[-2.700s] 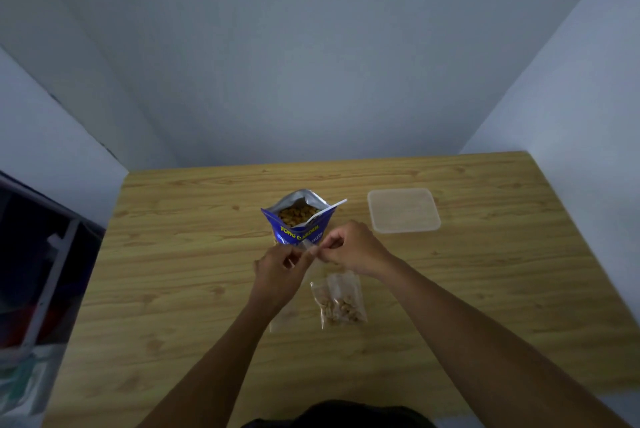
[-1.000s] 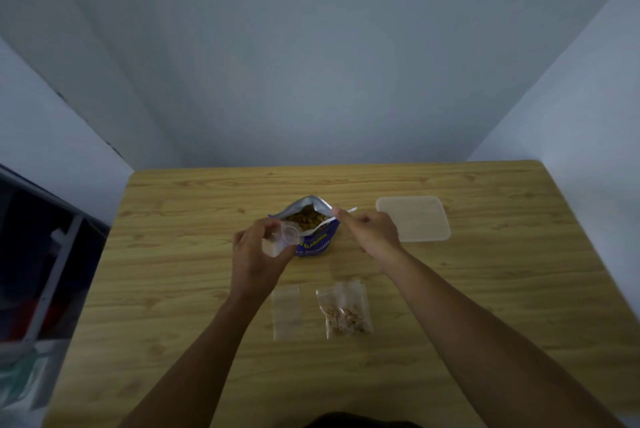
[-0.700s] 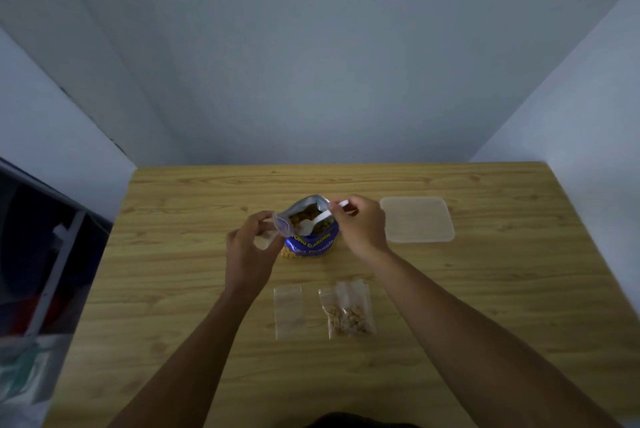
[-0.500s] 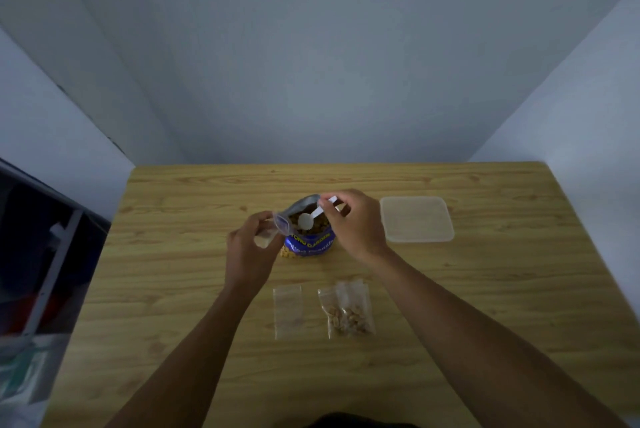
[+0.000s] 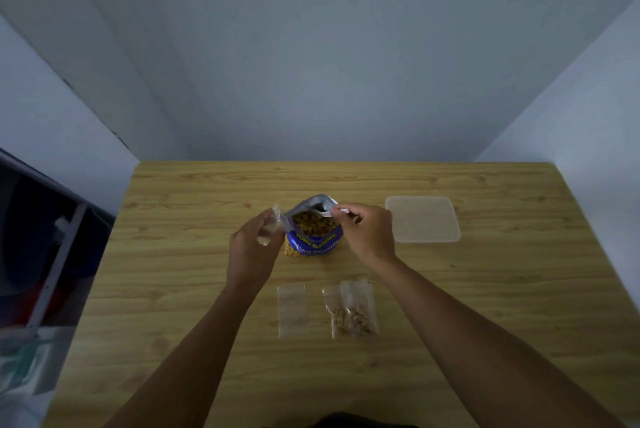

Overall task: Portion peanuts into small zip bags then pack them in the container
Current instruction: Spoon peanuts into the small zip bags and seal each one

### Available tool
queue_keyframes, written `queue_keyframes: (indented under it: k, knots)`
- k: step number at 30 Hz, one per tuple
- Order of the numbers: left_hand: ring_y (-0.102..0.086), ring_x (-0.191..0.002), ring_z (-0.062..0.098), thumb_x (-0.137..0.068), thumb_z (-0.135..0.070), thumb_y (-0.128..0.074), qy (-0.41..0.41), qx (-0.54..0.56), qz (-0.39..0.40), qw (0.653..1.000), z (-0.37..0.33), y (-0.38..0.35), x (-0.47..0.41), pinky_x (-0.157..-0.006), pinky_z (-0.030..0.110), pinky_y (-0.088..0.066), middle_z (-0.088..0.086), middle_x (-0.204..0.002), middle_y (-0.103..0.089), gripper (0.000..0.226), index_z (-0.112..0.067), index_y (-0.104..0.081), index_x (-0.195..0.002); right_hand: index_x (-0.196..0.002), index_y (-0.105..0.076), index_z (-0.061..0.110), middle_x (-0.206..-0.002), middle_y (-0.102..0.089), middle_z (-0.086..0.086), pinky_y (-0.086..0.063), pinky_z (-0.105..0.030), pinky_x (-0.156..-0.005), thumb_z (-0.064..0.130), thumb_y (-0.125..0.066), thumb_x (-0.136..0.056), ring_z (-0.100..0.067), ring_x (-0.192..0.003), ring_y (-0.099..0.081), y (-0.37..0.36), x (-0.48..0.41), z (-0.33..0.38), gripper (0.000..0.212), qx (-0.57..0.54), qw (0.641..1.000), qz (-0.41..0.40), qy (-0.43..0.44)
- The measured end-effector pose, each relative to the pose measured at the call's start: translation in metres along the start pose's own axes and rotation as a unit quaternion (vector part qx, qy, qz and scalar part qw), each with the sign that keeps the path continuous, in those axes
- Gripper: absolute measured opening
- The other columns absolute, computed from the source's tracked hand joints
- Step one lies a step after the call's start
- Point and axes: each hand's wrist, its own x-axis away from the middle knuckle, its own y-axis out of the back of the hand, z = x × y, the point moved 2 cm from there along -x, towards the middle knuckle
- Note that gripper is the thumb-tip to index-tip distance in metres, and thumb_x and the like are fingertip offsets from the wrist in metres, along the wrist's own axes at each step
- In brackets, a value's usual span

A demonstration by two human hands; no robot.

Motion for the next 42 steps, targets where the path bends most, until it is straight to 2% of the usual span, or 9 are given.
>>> queue_keyframes:
  k: [5, 10, 17, 23, 26, 30, 36, 40, 42]
  knots:
    - [-0.067, -0.080, -0.002, -0.087, -0.025, -0.073, -0.014, 0.002, 0.012, 1.000, -0.005, -0.001, 0.000, -0.068, 0.021, -0.055, -0.018, -0.092, -0.072, 0.033, -0.029, -0.068, -0.120, -0.091, -0.083, 0.018, -0.066, -0.072, 0.006, -0.045, -0.016, -0.056, 0.027, -0.077, -0.087, -0.006, -0.063, -0.065, 0.000, -0.003, 0.003, 0.011, -0.001, 1.000, -0.007, -0.001]
    - [-0.066, -0.081, -0.004, -0.087, -0.026, -0.073, -0.011, 0.005, 0.011, 1.000, -0.008, -0.001, 0.000, -0.068, 0.019, -0.053, -0.016, -0.094, -0.073, 0.033, -0.026, -0.069, -0.120, -0.087, -0.082, 0.018, -0.066, -0.073, 0.004, -0.047, -0.022, -0.058, 0.028, -0.076, -0.087, -0.007, -0.060, -0.064, -0.003, -0.005, 0.004, 0.012, -0.013, 0.999, 0.003, -0.045]
    - [-0.067, -0.084, 0.001, -0.085, -0.023, -0.073, -0.013, 0.004, 0.012, 1.000, -0.005, -0.003, 0.001, -0.073, 0.025, -0.056, -0.012, -0.098, -0.074, 0.034, -0.022, -0.070, -0.120, -0.087, -0.082, 0.019, -0.072, -0.075, 0.012, -0.045, -0.009, -0.056, 0.029, -0.075, -0.088, 0.002, -0.067, -0.067, -0.002, -0.002, 0.000, 0.012, -0.024, 0.994, 0.030, -0.104]
    - [-0.066, -0.080, 0.001, -0.086, -0.017, -0.072, -0.008, -0.002, 0.011, 1.000, -0.006, 0.000, -0.002, -0.067, 0.018, -0.051, -0.014, -0.096, -0.071, 0.033, -0.023, -0.068, -0.118, -0.072, -0.078, 0.023, -0.045, -0.061, 0.015, -0.044, -0.023, -0.053, 0.026, -0.076, -0.087, 0.000, -0.043, -0.052, 0.002, -0.006, 0.000, 0.015, -0.069, 0.986, -0.004, -0.153]
    - [-0.065, -0.082, 0.007, -0.090, -0.013, -0.064, 0.003, -0.001, -0.004, 1.000, -0.005, -0.001, -0.003, -0.072, 0.025, -0.053, -0.005, -0.104, -0.069, 0.036, -0.015, -0.060, -0.126, -0.070, -0.076, 0.027, -0.049, -0.064, 0.009, -0.047, -0.026, -0.054, 0.024, -0.077, -0.087, -0.003, -0.040, -0.052, 0.009, -0.008, -0.006, 0.017, -0.103, 0.976, -0.028, -0.187]
    - [-0.060, -0.082, 0.003, -0.094, -0.018, -0.062, 0.008, 0.009, 0.011, 1.000, -0.014, -0.004, -0.002, -0.069, 0.021, -0.047, -0.006, -0.100, -0.065, 0.036, -0.015, -0.054, -0.129, -0.073, -0.077, 0.024, -0.075, -0.074, -0.018, -0.046, -0.030, -0.054, 0.024, -0.078, -0.087, -0.014, -0.045, -0.049, 0.018, -0.005, -0.013, 0.014, -0.152, 0.956, -0.048, -0.246]
    - [-0.059, -0.097, 0.014, -0.081, -0.025, -0.078, 0.014, 0.018, 0.049, 0.999, -0.016, -0.008, -0.001, -0.080, 0.031, -0.051, -0.004, -0.108, -0.063, 0.056, -0.020, -0.052, -0.129, -0.082, -0.079, 0.016, -0.077, -0.075, -0.014, -0.042, -0.022, -0.045, 0.017, -0.076, -0.088, -0.009, -0.041, -0.044, 0.034, -0.002, -0.014, 0.007, -0.191, 0.943, -0.049, -0.268]
    - [-0.062, -0.085, 0.011, -0.078, -0.024, -0.081, -0.006, 0.018, 0.036, 0.999, -0.025, -0.006, 0.002, -0.069, 0.023, -0.049, -0.009, -0.091, -0.065, 0.049, -0.023, -0.057, -0.121, -0.082, -0.078, 0.010, -0.075, -0.075, -0.009, -0.040, -0.020, -0.043, 0.016, -0.075, -0.089, -0.008, -0.038, -0.041, 0.044, -0.005, -0.011, 0.009, -0.203, 0.941, -0.047, -0.268]
    - [-0.065, -0.076, 0.008, -0.077, -0.025, -0.082, -0.013, 0.017, 0.031, 0.999, -0.031, -0.004, 0.002, -0.065, 0.026, -0.053, -0.012, -0.081, -0.068, 0.040, -0.026, -0.060, -0.110, -0.082, -0.078, 0.010, -0.075, -0.076, -0.007, -0.040, -0.020, -0.042, 0.016, -0.075, -0.089, -0.008, -0.038, -0.041, 0.047, -0.008, -0.010, 0.010, -0.204, 0.941, -0.044, -0.265]
